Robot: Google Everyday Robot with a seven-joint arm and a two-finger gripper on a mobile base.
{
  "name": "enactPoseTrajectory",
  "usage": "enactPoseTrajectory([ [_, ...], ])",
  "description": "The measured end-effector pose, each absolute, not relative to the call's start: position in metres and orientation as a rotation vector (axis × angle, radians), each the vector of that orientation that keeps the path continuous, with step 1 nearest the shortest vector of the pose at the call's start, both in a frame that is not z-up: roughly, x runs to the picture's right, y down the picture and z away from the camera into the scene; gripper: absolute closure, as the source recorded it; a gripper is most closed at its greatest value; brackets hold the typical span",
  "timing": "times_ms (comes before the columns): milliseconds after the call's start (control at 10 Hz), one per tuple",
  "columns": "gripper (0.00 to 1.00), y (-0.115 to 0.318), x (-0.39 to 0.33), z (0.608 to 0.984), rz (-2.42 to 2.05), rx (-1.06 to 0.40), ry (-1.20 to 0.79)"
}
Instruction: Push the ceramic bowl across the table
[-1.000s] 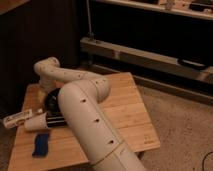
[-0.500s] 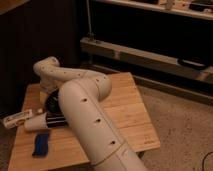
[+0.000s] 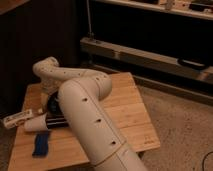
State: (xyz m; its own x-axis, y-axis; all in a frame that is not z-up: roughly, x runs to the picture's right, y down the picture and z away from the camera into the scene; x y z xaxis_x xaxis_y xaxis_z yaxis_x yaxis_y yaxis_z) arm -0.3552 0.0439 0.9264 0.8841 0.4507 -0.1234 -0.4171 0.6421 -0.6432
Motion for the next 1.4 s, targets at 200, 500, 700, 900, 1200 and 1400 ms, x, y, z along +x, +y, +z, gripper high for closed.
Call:
enactPoseTrajectory([
  [200, 0.2, 0.048, -0.351, 0.923, 0.488, -0.724, -0.037],
  [500, 0.2, 0.057, -0.339, 0.915, 0.494, -0.734, -0.017],
  [700, 0.2, 0.065, -0.327, 0.909, 0.508, -0.736, -0.002],
  [900, 0.2, 0.071, -0.317, 0.902, 0.527, -0.737, 0.01],
  [1200, 0.2, 0.081, -0.306, 0.891, 0.559, -0.747, 0.009],
  [1400, 0.2, 0.085, -0.295, 0.887, 0.594, -0.752, -0.001],
])
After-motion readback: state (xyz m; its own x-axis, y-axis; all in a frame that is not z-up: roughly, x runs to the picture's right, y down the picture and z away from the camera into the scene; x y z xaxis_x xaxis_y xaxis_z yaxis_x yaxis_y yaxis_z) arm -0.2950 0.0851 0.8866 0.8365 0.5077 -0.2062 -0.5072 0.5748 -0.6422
